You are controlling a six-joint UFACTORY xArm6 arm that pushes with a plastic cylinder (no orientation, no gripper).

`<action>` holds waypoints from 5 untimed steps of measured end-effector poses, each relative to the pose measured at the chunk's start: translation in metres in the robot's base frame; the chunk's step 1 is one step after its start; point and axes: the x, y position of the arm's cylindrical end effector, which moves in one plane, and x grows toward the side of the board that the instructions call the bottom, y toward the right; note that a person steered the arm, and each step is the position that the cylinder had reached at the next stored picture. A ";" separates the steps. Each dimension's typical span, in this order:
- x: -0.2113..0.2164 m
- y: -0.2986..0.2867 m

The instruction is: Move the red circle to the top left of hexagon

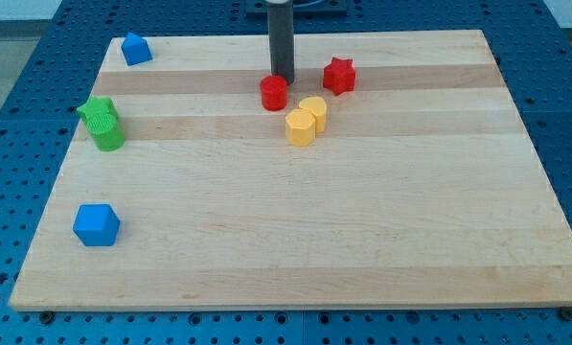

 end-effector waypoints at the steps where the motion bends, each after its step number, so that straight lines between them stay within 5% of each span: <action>1: -0.028 -0.007; 2: -0.045 -0.053; 5: -0.004 -0.281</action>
